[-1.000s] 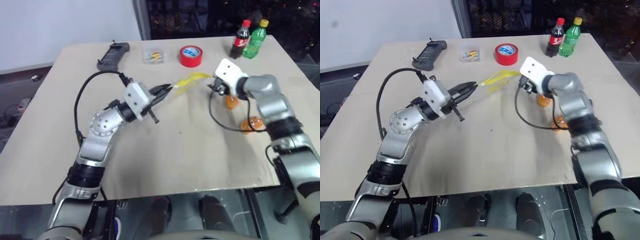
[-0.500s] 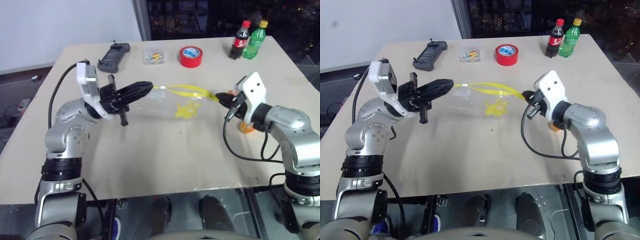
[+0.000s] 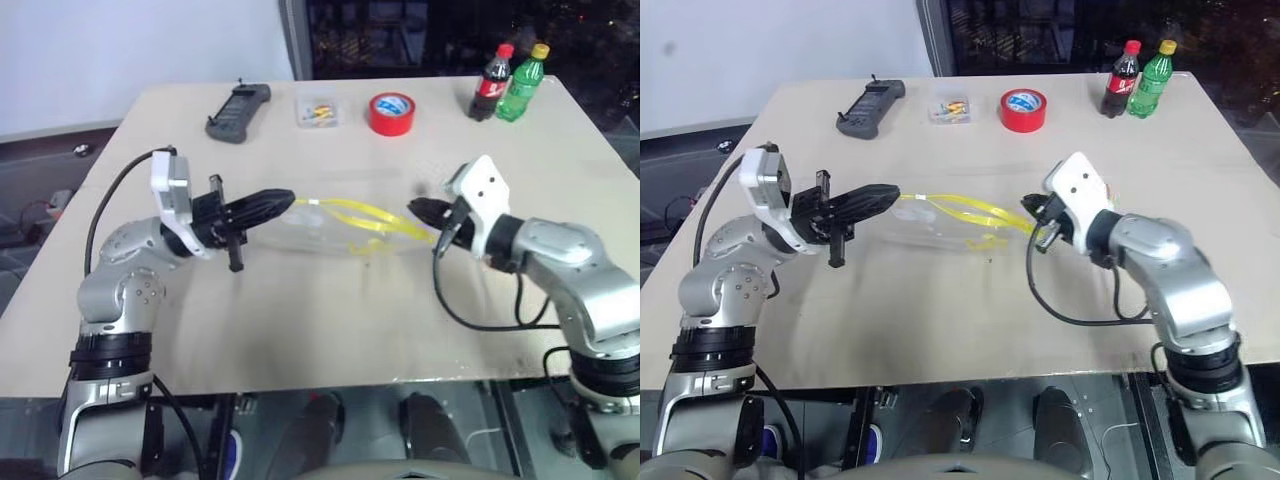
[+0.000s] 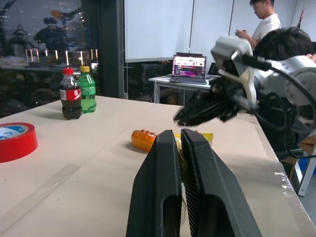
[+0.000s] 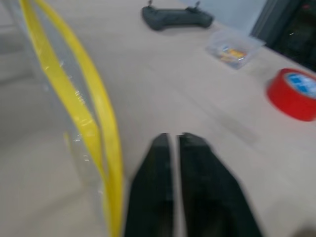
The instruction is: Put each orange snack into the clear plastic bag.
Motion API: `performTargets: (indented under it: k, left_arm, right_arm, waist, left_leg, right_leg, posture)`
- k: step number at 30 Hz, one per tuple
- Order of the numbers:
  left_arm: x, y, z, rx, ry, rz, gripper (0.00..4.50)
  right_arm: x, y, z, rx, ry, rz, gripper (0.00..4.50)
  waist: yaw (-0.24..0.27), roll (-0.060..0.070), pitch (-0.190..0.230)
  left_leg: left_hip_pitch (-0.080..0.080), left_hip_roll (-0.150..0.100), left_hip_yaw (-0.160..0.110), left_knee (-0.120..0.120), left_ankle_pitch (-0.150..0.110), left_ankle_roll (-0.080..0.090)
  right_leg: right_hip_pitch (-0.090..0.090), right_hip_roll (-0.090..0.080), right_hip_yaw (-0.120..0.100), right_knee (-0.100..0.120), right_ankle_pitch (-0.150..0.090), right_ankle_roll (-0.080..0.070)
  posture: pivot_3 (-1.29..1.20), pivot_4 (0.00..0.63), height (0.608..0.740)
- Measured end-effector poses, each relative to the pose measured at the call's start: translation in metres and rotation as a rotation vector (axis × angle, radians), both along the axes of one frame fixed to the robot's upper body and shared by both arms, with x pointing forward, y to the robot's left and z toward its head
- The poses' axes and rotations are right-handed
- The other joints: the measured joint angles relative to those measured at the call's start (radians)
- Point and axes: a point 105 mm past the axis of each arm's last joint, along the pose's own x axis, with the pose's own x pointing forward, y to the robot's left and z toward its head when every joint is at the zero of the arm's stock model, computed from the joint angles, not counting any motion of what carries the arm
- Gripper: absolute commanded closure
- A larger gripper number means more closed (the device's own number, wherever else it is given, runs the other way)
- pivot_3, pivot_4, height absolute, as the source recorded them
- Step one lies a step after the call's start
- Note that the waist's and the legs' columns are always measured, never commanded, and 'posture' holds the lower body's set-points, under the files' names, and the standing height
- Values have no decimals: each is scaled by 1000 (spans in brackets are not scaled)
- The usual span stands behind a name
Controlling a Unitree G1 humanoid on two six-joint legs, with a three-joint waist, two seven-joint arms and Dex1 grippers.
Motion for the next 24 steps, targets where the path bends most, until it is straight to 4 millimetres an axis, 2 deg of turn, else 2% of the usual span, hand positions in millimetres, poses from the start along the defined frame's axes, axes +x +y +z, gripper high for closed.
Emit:
performTargets:
  k: [1,2,3,5,6,8,15,18,24]
  left_arm:
    - [0,0,0,0,0,1,4500]
    - [1,0,0,8,-11,10,4500]
    - [1,0,0,8,-12,11,4500]
    - [1,-1,-1,13,-31,21,4500]
    - [1,-1,-1,13,-33,24,4500]
    - [1,-2,-3,8,-33,37,4500]
    - [1,-3,0,15,-61,55,4500]
    - [-3,-7,3,15,-80,44,4500]
    - [-7,-9,0,19,-86,37,4500]
  right_arm:
    - [0,0,1,1,-2,3,2700]
    - [-3,3,4,31,-6,14,3276]
    - [-4,4,5,36,-7,17,3359]
    - [-11,14,7,66,2,59,4315]
    - [-14,18,7,76,7,80,4447]
    - [-20,28,6,96,23,118,4447]
    - [-24,43,4,140,51,151,4447]
    - [-18,54,-2,144,84,154,4447]
    - [-2,59,-19,138,146,110,4447]
  waist:
    - [-1,0,0]
    - [-3,0,0]
    - [-4,0,0]
    - [-3,0,0]
    - [-2,0,0]
    - [0,0,0]
    - [1,0,0]
    - [-2,0,0]
    - [0,0,0]
  left_leg:
    - [0,0,0,0,0,0]
    - [0,0,0,0,0,0]
    - [0,0,0,0,0,0]
    - [0,0,0,0,0,0]
    - [0,0,0,0,0,0]
    - [0,0,0,0,0,0]
    - [0,0,0,-1,0,0]
    - [0,0,0,-1,0,0]
    - [0,0,0,-1,0,0]
  right_leg:
    - [0,0,0,0,0,0]
    - [0,0,0,0,0,0]
    - [0,0,0,0,0,0]
    - [0,0,0,0,0,0]
    - [0,0,0,-1,0,0]
    - [0,0,0,-1,0,0]
    - [0,0,0,-2,0,0]
    - [0,0,0,-2,0,-1]
    - [0,0,0,-2,0,-1]
  posture:
    - [0,150,740]
    - [0,150,740]
    - [0,150,740]
    - [0,150,740]
    - [0,150,740]
    - [0,150,740]
    - [0,150,740]
    - [0,150,740]
    - [0,150,740]
